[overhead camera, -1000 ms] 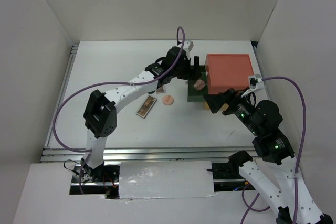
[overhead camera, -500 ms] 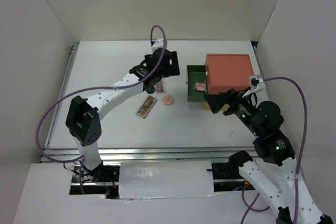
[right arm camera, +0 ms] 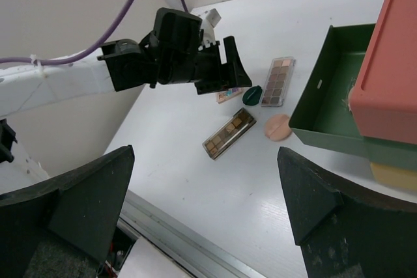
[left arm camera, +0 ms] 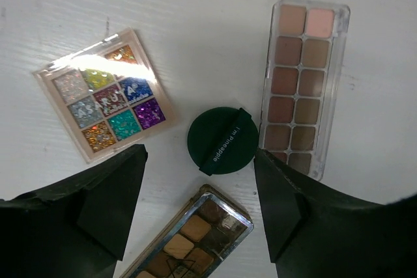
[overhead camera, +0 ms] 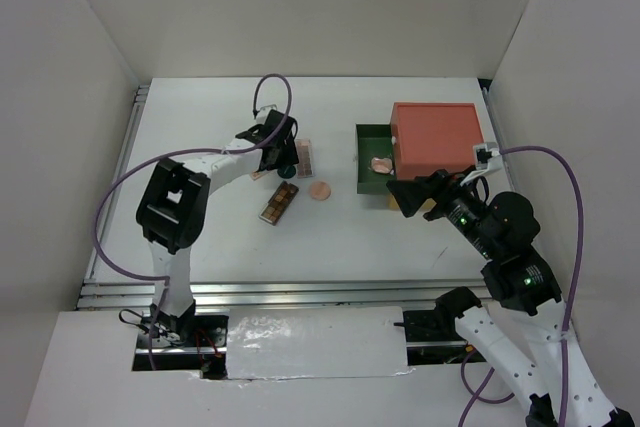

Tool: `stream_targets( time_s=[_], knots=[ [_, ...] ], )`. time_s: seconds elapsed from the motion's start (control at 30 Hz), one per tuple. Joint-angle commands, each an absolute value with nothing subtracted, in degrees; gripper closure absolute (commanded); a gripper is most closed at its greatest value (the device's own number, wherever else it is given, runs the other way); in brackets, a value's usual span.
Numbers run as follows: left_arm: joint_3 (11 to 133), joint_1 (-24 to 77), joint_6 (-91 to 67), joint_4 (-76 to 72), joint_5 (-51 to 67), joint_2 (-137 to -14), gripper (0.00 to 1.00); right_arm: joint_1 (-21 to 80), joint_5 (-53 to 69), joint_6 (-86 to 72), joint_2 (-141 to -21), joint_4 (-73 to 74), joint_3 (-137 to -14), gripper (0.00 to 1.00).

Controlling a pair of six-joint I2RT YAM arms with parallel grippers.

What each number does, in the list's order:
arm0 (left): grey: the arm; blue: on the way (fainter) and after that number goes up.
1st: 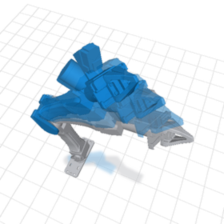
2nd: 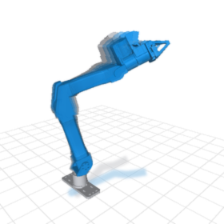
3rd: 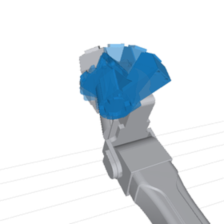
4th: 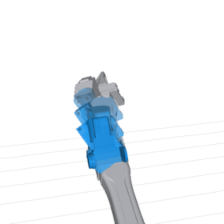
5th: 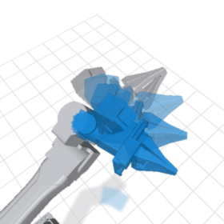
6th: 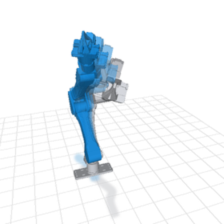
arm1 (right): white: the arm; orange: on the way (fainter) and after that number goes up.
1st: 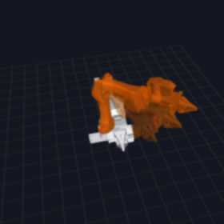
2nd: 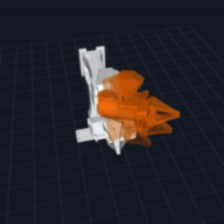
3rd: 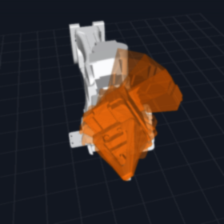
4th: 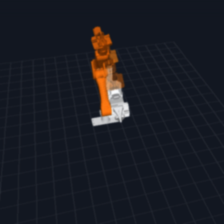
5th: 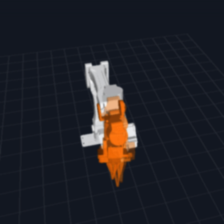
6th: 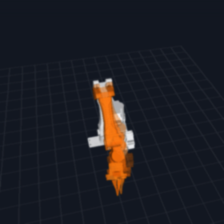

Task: Organize the makeup

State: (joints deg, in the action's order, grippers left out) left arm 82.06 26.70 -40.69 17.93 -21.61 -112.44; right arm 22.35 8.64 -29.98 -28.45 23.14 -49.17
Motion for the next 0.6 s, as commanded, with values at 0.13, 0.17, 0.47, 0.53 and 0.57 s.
stream_targets(
  time_s=[0.13, 0.17, 0.47, 0.53, 0.57],
  knots=[
    [84.99, 26.98, -41.57, 15.47, -18.63, -115.48, 0.33, 22.50, 9.14, -29.53, -29.18, 20.04, -48.87, 0.01],
    [85.08, 26.98, -42.01, 15.90, -19.24, -115.92, 0.36, 22.50, 9.23, -29.53, -29.27, 20.04, -48.87, 0.01],
    [85.52, 26.98, -43.51, 16.08, -18.55, -120.05, 0.35, 22.76, 9.05, -29.44, -29.09, 20.13, -48.69, 0.01],
    [86.30, 26.98, -43.68, 16.35, -18.28, -120.93, 0.38, 22.50, 9.05, -29.36, -29.18, 20.30, -48.60, 0.01],
    [86.48, 26.98, -43.59, 16.52, -18.28, -121.63, 0.40, 22.59, 8.97, -29.36, -29.09, 20.39, -48.60, 0.01]
  ],
)
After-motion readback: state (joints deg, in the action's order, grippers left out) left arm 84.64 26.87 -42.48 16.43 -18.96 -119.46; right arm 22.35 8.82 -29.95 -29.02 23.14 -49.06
